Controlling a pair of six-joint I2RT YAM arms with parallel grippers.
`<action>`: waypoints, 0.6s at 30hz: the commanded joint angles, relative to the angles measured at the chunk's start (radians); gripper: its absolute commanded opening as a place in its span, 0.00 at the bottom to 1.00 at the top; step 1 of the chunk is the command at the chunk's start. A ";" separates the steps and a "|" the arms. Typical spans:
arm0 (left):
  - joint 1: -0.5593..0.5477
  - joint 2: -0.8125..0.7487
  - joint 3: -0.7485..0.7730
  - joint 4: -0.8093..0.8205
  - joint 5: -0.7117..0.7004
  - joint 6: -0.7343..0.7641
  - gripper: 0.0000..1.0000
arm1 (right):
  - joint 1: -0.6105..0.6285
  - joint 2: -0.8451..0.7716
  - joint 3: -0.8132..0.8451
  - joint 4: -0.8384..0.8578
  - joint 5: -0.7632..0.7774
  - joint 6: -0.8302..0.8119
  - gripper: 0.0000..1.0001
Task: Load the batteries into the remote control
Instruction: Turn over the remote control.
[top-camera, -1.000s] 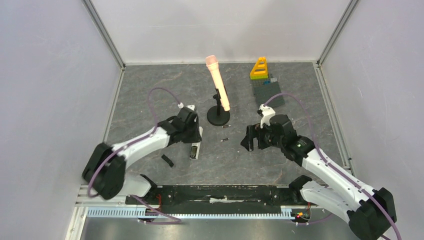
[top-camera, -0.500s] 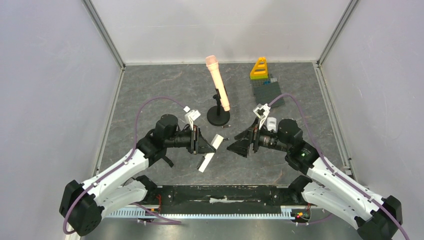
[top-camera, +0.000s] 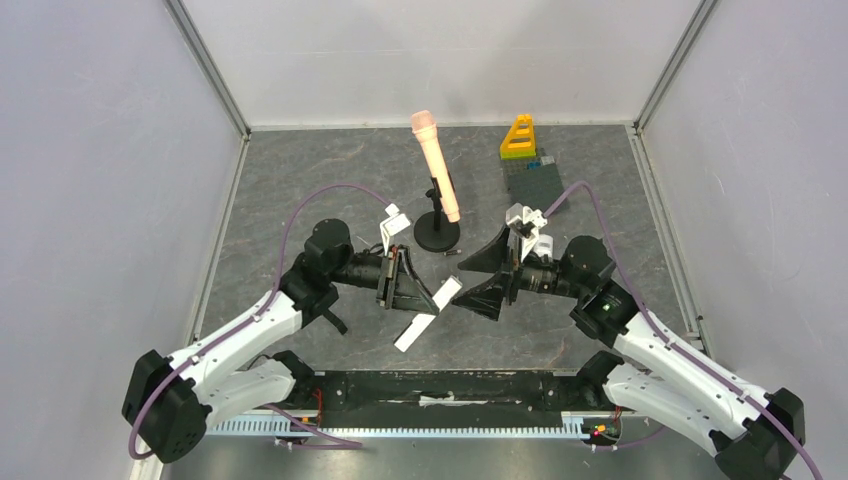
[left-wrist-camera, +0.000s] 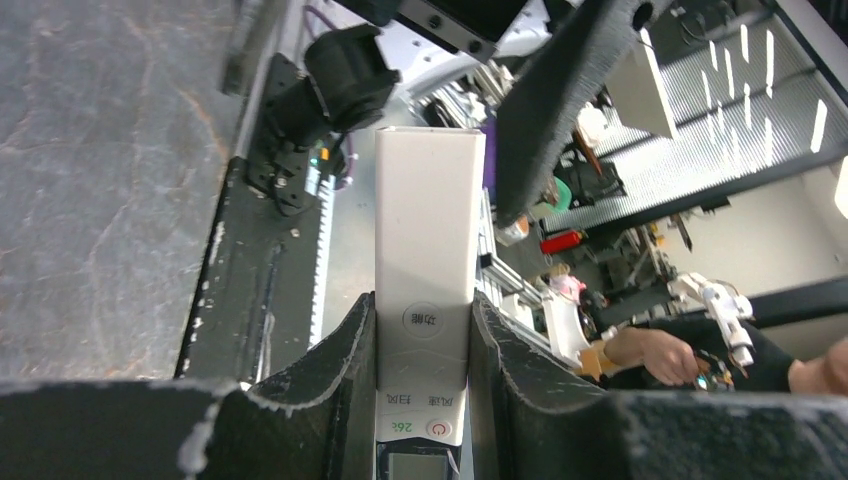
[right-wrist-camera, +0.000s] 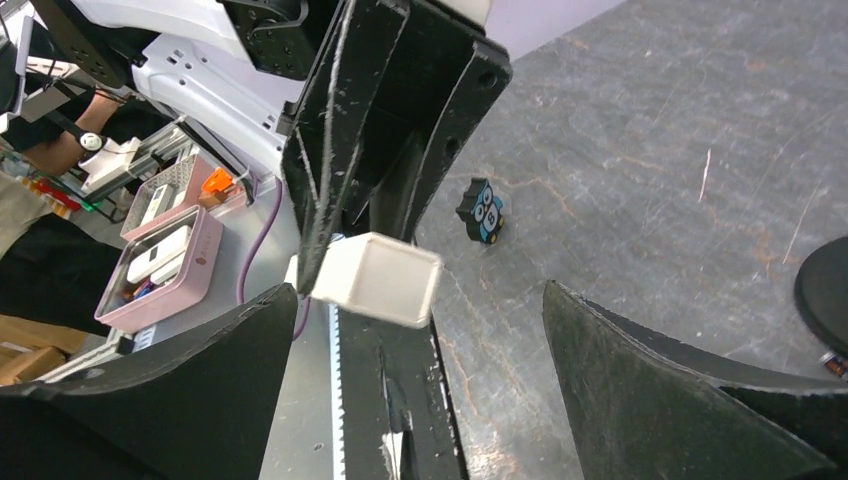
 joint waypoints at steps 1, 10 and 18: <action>-0.017 -0.034 0.051 0.083 0.111 -0.052 0.02 | 0.006 0.031 0.086 0.013 -0.025 -0.062 0.95; -0.022 -0.068 0.041 0.043 0.111 0.010 0.02 | 0.006 0.100 0.078 0.115 -0.099 0.145 0.85; -0.023 -0.018 0.071 -0.047 0.126 0.082 0.02 | 0.016 0.154 0.077 0.077 -0.112 0.196 0.71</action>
